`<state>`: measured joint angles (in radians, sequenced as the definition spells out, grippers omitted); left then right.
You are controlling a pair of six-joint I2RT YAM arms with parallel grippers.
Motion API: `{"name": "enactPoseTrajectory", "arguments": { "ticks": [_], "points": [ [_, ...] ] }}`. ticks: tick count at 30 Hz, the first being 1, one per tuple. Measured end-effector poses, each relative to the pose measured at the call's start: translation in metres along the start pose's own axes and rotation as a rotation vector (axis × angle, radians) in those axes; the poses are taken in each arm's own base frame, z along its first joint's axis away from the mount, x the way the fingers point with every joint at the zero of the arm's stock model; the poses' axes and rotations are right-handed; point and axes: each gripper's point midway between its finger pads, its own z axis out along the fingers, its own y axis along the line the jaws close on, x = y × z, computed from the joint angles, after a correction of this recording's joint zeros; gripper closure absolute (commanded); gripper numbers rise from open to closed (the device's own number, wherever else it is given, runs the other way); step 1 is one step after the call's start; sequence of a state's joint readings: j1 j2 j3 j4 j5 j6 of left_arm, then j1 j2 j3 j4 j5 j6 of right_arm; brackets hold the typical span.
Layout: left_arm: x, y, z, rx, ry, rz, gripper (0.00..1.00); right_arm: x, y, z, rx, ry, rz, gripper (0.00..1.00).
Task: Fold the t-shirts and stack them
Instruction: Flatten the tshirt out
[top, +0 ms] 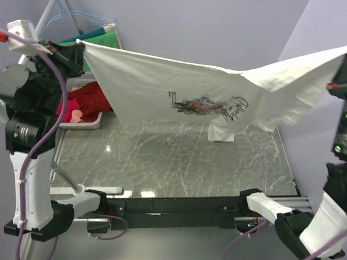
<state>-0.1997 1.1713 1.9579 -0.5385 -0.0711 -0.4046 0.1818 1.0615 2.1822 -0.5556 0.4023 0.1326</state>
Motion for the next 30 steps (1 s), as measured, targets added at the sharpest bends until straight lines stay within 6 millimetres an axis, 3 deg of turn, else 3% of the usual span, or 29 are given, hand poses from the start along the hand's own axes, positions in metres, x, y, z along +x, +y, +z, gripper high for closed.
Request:
{"name": "enactPoseTrajectory", "arguments": {
  "ticks": [2,5,8,10,12,14,17,19,21,23,26,28,30],
  "points": [
    [-0.01,-0.005,-0.006,0.021,-0.029,-0.002,0.99,-0.026,0.006,-0.008,-0.04,-0.066,0.031,1.0],
    [-0.015,-0.006,-0.006,0.024,-0.049,-0.005,0.99,-0.048,0.014,-0.009,-0.078,-0.128,0.051,1.0],
    [-0.003,0.001,0.014,-0.009,-0.026,-0.013,0.99,-0.048,0.023,0.012,-0.084,-0.149,0.042,1.0],
    [0.017,0.01,0.039,-0.048,0.011,-0.025,0.99,-0.034,0.033,0.039,-0.08,-0.141,0.027,1.0],
    [0.039,0.021,0.062,-0.086,0.053,-0.03,0.99,-0.006,0.04,0.066,-0.07,-0.102,0.002,1.0],
    [0.073,0.035,0.09,-0.135,0.116,-0.036,0.99,0.041,0.044,0.096,-0.051,-0.021,-0.033,1.0],
    [0.133,0.06,0.127,-0.213,0.223,-0.026,0.99,0.118,0.043,0.126,-0.021,0.116,-0.088,1.0],
    [0.169,0.076,0.146,-0.259,0.29,-0.014,0.99,0.193,0.038,0.146,0.008,0.253,-0.135,1.0],
    [0.197,0.086,0.165,-0.289,0.336,-0.003,0.99,0.248,0.031,0.156,0.031,0.357,-0.173,1.0],
    [0.211,0.092,0.181,-0.304,0.354,0.002,0.99,0.292,0.025,0.163,0.051,0.441,-0.203,1.0],
    [0.22,0.094,0.199,-0.309,0.351,0.003,0.99,0.327,0.019,0.168,0.069,0.513,-0.229,1.0],
    [0.216,0.092,0.204,-0.304,0.336,0.001,0.99,0.329,0.017,0.168,0.073,0.523,-0.234,1.0],
    [0.206,0.088,0.206,-0.295,0.314,-0.002,0.99,0.315,0.018,0.168,0.073,0.5,-0.227,1.0]
  ]
}}
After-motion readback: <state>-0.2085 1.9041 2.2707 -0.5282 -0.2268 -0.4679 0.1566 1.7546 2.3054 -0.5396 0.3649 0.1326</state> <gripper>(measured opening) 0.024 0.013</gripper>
